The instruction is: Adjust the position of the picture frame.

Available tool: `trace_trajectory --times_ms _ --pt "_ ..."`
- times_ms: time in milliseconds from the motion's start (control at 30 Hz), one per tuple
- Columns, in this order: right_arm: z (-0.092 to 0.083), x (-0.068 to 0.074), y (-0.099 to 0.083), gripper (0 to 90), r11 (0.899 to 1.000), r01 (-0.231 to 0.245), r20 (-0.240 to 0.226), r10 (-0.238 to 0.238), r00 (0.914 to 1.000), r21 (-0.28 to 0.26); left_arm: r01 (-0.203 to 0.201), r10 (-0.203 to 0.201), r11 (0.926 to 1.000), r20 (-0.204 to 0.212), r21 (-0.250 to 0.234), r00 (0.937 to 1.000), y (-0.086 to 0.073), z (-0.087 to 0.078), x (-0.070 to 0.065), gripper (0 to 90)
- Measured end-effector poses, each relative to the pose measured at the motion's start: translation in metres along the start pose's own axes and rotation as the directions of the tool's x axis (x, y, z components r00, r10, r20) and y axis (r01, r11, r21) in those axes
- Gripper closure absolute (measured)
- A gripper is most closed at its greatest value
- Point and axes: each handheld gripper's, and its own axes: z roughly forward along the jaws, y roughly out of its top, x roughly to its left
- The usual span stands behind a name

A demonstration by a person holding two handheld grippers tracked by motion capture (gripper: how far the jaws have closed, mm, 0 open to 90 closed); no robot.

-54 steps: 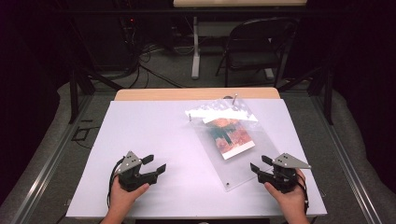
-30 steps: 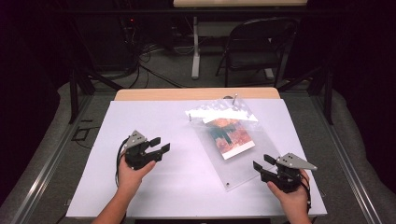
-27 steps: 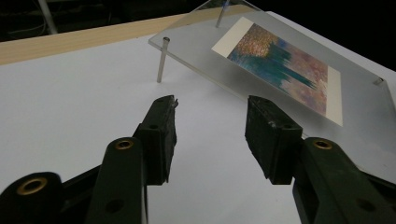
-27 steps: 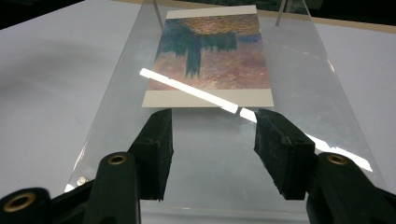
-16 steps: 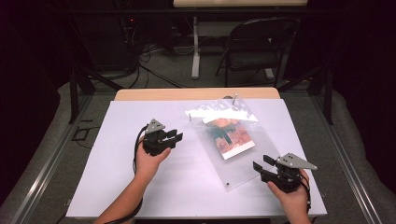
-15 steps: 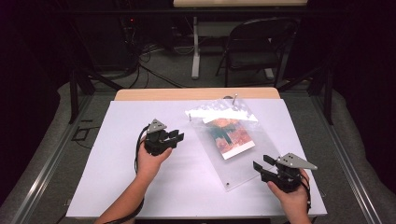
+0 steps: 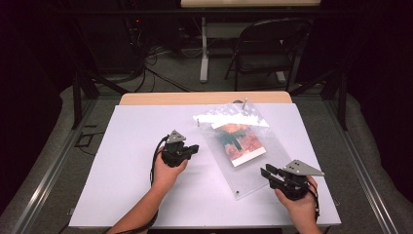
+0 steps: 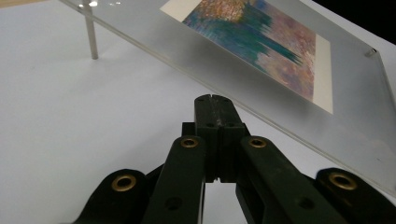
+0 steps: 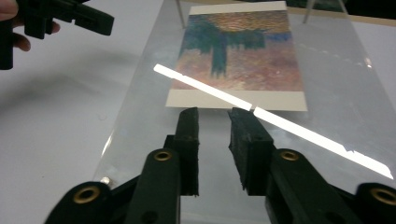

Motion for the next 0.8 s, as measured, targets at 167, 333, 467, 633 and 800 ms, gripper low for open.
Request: trace_trajectory --times_ms 167,333,467,633,800 --pt "0.019 0.019 0.008 90.0 0.998 0.064 -0.055 -0.063 0.9965 0.017 -0.016 0.017 0.9995 0.024 -0.025 0.9996 0.000 -0.008 -0.009 90.0" --pt "0.044 0.035 0.014 90.0 0.995 0.087 -0.119 -0.080 0.9897 0.050 -0.015 0.016 0.9989 0.041 -0.043 0.9990 -0.004 -0.015 -0.012 90.0" --pt "0.067 0.049 0.019 90.0 0.991 0.105 -0.158 -0.092 0.9832 0.078 -0.009 0.012 0.9982 0.053 -0.060 0.9985 -0.007 -0.019 -0.013 90.0" --pt "0.091 0.061 0.022 90.0 0.984 0.135 -0.178 -0.113 0.9774 0.114 -0.011 0.015 0.9970 0.054 -0.076 0.9984 -0.009 -0.022 -0.013 90.0" --pt "0.114 0.073 0.025 90.0 0.977 0.144 -0.178 -0.115 0.9772 0.160 -0.006 0.010 0.9971 0.051 -0.076 0.9987 -0.012 -0.025 -0.013 90.0"
